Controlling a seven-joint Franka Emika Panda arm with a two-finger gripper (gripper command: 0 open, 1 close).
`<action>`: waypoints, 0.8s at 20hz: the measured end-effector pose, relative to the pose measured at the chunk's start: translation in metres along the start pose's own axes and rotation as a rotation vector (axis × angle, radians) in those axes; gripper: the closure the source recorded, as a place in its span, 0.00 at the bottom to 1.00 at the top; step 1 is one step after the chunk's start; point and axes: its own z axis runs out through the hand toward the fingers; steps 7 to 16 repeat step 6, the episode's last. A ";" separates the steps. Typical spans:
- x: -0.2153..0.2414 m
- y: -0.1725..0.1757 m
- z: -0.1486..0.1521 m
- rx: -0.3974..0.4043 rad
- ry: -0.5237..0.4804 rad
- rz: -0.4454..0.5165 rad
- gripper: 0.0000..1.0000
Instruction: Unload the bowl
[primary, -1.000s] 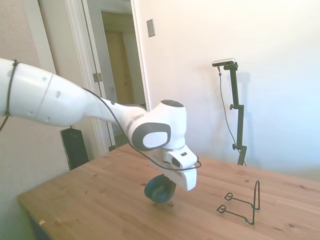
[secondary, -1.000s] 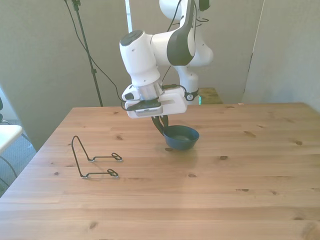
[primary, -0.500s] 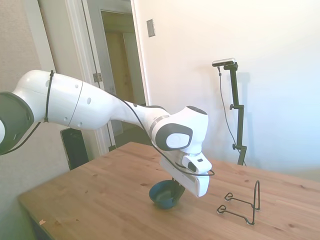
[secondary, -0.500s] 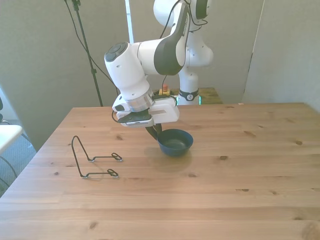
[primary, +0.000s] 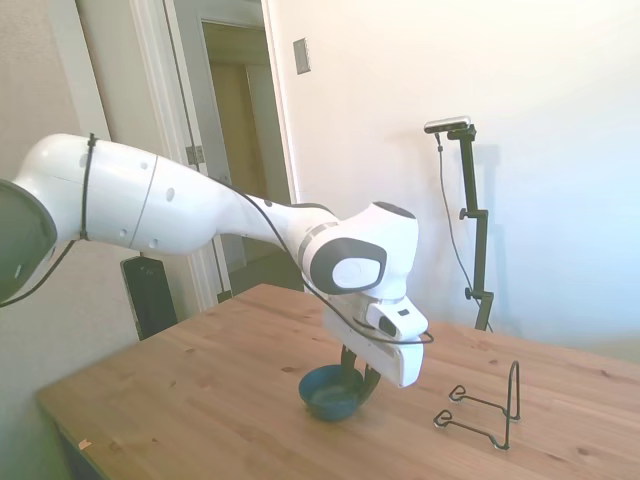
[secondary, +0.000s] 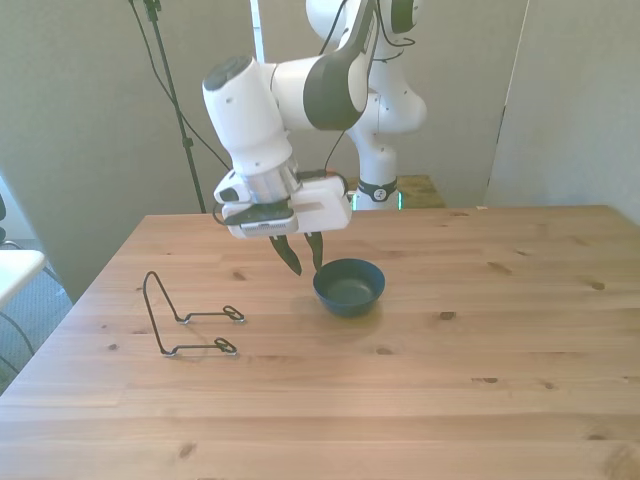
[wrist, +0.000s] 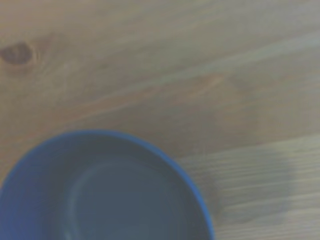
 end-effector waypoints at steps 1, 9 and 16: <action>-0.003 0.000 -0.014 0.019 0.047 -0.010 0.00; -0.041 0.000 -0.049 0.107 0.216 -0.075 0.00; -0.041 0.000 -0.049 0.107 0.216 -0.075 0.00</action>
